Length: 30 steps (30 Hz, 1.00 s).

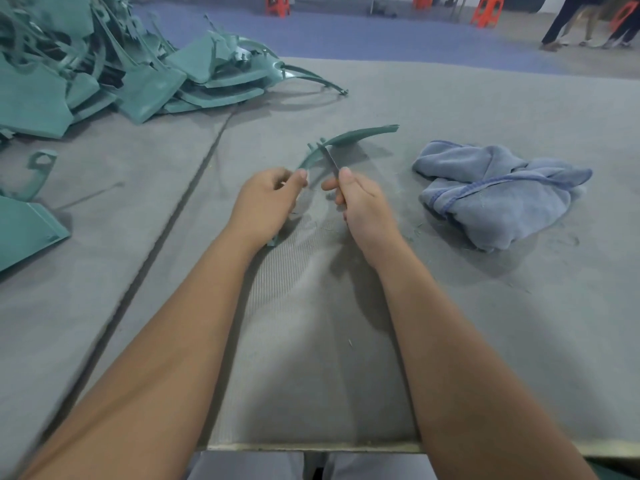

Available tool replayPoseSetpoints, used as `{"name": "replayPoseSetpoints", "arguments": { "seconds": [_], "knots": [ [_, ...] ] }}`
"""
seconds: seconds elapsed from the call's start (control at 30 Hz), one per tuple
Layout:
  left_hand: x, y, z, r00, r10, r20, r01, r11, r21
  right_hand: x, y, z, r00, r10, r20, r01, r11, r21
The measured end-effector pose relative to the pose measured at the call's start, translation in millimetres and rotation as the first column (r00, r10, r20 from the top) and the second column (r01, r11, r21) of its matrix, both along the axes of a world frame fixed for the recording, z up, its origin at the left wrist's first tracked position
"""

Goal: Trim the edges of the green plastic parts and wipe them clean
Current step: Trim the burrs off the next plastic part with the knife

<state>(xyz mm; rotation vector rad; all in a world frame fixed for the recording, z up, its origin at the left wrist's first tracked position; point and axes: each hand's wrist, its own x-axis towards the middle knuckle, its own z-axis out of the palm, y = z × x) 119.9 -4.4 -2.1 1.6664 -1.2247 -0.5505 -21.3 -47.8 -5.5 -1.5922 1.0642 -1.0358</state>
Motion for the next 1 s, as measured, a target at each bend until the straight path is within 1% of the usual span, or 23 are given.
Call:
{"name": "replayPoseSetpoints", "arguments": {
  "seconds": [0.1,0.17,0.23,0.33,0.4,0.5,0.6,0.7,0.83,0.87,1.0],
  "knots": [
    [-3.0,0.3,2.3,0.993,-0.017,-0.116,0.02,0.999,0.031,-1.6,-2.0,-0.3,1.0,-0.023,-0.002,0.023,1.0,-0.01],
    [-9.9,2.4,4.7,0.986,-0.018,-0.167,0.02,1.0,0.005,-1.6,-3.9,0.1,0.999,-0.028,0.031,0.028,1.0,-0.005],
    [-20.7,5.3,6.3,0.969,-0.085,-0.232,0.078,0.996,-0.038,-0.5,-4.6,1.2,0.995,-0.007,0.097,0.007,1.0,0.006],
    [-31.5,10.0,8.4,0.947,-0.209,-0.242,0.217,0.976,0.01,-2.6,-4.6,1.8,0.983,0.012,0.181,-0.023,0.998,0.058],
    [-29.3,12.4,10.9,0.936,-0.25,-0.249,0.27,0.962,0.05,-5.3,-5.0,1.7,0.979,-0.001,0.201,-0.018,0.996,0.09],
    [-23.1,14.3,13.2,0.909,-0.287,-0.302,0.321,0.945,0.069,-7.4,-5.0,2.6,0.981,0.011,0.192,-0.03,0.995,0.096],
    [-22.2,13.8,12.0,0.906,-0.268,-0.328,0.306,0.95,0.068,-8.8,-2.0,5.4,0.977,0.078,0.196,-0.097,0.991,0.088],
    [-19.7,13.2,12.4,0.905,-0.26,-0.338,0.303,0.949,0.082,-9.3,3.3,6.4,0.982,0.12,0.15,-0.133,0.987,0.087],
    [-17.0,14.6,12.1,0.847,-0.309,-0.432,0.365,0.93,0.049,-8.4,6.7,7.5,0.989,0.128,0.072,-0.132,0.99,0.054],
    [-17.4,15.0,11.2,0.852,-0.311,-0.421,0.363,0.931,0.046,-8.3,7.3,8.0,0.989,0.134,0.063,-0.137,0.989,0.048],
    [-19.6,13.3,7.1,0.919,-0.263,-0.295,0.284,0.958,0.03,-7.7,9.4,7.6,0.986,0.167,-0.013,-0.167,0.986,-0.002]
  ]
}}
